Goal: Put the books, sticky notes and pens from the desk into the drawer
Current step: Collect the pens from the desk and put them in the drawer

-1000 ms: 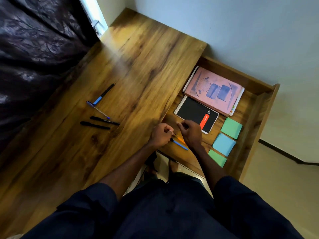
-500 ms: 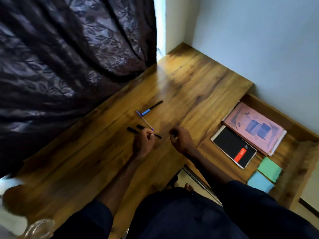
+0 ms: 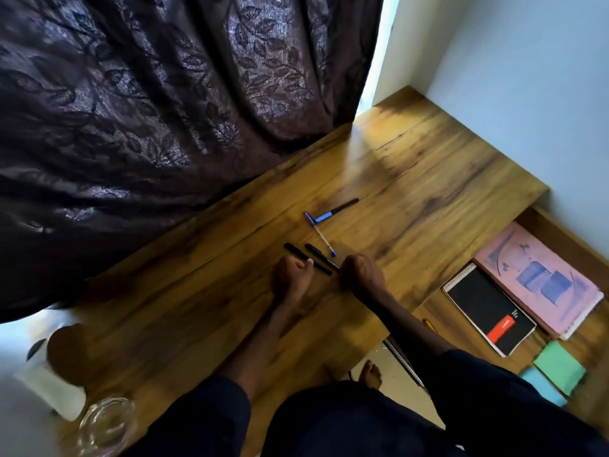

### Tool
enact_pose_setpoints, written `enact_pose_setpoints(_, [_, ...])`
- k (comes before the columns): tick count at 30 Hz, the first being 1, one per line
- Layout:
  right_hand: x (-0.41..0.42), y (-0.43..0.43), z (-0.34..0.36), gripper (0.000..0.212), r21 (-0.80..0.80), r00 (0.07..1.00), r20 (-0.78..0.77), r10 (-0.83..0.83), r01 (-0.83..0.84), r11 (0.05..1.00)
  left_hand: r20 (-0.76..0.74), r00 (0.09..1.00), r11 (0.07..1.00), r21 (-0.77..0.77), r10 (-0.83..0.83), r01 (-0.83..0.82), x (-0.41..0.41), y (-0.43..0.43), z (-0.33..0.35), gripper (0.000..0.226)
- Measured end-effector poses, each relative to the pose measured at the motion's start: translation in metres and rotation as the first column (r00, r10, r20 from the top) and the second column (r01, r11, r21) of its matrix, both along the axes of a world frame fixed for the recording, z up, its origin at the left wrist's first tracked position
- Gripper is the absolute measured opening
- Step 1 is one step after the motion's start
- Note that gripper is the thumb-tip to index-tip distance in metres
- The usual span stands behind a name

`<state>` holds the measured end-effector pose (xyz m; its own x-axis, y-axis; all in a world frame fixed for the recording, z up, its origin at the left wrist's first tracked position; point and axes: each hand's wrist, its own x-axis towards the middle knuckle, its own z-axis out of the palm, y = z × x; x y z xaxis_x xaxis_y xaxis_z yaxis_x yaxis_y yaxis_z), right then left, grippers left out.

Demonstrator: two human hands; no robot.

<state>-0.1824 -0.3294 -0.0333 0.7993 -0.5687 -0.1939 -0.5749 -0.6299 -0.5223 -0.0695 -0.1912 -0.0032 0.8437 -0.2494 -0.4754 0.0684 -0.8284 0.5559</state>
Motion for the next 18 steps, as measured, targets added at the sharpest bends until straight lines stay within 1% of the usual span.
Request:
enact_pose_setpoints(2, [-0.006,0.002,0.003,0.017,0.003,1.000,0.007,0.003,-0.003,1.000,-0.049,0.998,0.999,-0.009,0.033,-0.033,0.003,-0.008,-0.002,0.031])
enact_pose_setpoints(5, [-0.023,0.005,0.002,0.006,-0.013,0.999,0.046,-0.013,0.014,1.000,-0.064,0.996,0.998,0.008,0.060,-0.059,0.005,-0.021,-0.001,0.042])
enact_pose_setpoints(7, [-0.035,0.006,0.003,0.006,-0.028,0.997,0.074,-0.018,0.020,0.999,-0.047,0.998,0.999,-0.004,0.051,-0.052,0.004,-0.029,0.001,0.037])
enact_pose_setpoints(9, [-0.044,0.005,0.007,0.006,-0.037,0.995,0.103,-0.016,0.020,0.999,-0.046,0.999,0.999,0.022,0.027,-0.026,0.003,-0.030,0.000,0.030])
enact_pose_setpoints(12, [-0.051,0.002,0.015,0.008,-0.038,0.991,0.132,-0.005,0.010,0.999,-0.134,0.991,0.999,0.045,-0.017,0.024,-0.001,-0.025,-0.005,0.027])
enact_pose_setpoints(14, [-0.055,-0.001,0.021,0.009,-0.032,0.988,0.155,-0.001,0.006,0.999,-0.097,0.995,0.996,0.082,-0.025,0.033,-0.001,-0.027,0.003,0.022])
enact_pose_setpoints(15, [-0.058,-0.002,0.024,0.009,-0.032,0.984,0.178,0.010,-0.004,0.999,-0.078,0.997,0.998,0.067,-0.017,0.022,-0.001,-0.028,0.007,0.021])
enact_pose_setpoints(17, [-0.065,-0.004,0.032,0.006,-0.017,0.974,0.228,0.009,-0.005,1.000,-0.062,0.998,0.998,0.064,-0.022,0.026,0.000,-0.033,0.013,0.028])
enact_pose_setpoints(18, [-0.069,-0.005,0.036,0.006,0.004,0.967,0.252,-0.019,0.019,1.000,-0.078,0.997,0.999,0.041,-0.030,0.033,-0.002,-0.033,0.017,0.031])
